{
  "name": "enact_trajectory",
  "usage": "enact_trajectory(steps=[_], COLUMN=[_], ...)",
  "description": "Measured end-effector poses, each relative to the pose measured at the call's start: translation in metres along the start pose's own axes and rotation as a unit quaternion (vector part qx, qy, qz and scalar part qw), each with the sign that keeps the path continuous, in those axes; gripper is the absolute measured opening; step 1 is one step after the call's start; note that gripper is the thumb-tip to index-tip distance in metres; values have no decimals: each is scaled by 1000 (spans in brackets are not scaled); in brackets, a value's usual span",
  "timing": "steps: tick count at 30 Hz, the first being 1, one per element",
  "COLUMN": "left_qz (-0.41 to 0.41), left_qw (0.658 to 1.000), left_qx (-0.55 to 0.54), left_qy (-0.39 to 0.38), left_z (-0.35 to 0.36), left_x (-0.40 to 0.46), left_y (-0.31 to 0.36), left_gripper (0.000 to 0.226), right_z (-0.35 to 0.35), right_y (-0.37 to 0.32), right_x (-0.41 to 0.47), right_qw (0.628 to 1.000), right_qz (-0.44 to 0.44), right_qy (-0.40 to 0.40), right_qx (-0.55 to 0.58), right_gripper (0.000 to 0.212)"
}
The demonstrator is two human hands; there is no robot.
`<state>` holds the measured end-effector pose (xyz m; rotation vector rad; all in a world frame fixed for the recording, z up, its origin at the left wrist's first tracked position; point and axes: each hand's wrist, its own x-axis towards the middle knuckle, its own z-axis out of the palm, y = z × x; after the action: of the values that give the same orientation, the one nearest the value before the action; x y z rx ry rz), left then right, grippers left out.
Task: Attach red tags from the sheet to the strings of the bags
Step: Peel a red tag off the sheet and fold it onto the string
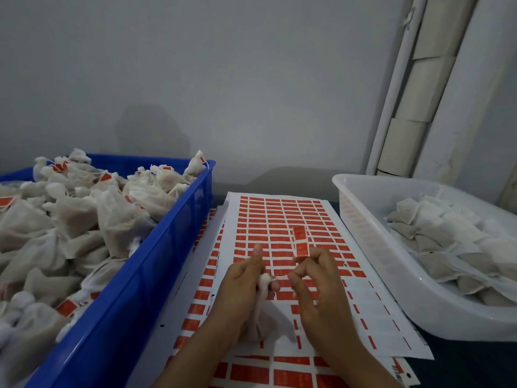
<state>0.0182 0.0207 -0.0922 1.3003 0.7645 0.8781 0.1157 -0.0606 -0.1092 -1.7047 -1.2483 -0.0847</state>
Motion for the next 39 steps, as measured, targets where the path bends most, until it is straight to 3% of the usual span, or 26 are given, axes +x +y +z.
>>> enact_trajectory(steps=[7, 10, 14, 20, 27, 35, 39], left_qz=[73, 104, 123, 110, 105, 112, 112], left_qw=[995, 984, 981, 988, 989, 983, 982], left_qx=[58, 128, 134, 111, 105, 132, 144], left_qy=[-40, -69, -70, -5, -13, -62, -53], left_z=[0, -1, -3, -1, -2, -3, -2], left_x=[-2, -2, -1, 3, 4, -2, -4], left_y=[3, 1, 0, -3, -1, 1, 2], left_gripper=[32, 19, 7, 13, 14, 5, 8], right_z=[-1, -1, -4, -3, -9, -14, -12], right_y=[0, 1, 0, 0, -3, 2, 0], right_x=[2, 4, 6, 5, 11, 12, 12], right_qw=[997, 991, 985, 987, 949, 969, 959], right_qz=[-32, -50, -57, -35, -138, -92, -113], right_qy=[62, 110, 135, 112, 154, 146, 138], right_qx=[-32, -55, -90, -106, -237, -176, -221], right_gripper=[14, 25, 28, 29, 26, 21, 26])
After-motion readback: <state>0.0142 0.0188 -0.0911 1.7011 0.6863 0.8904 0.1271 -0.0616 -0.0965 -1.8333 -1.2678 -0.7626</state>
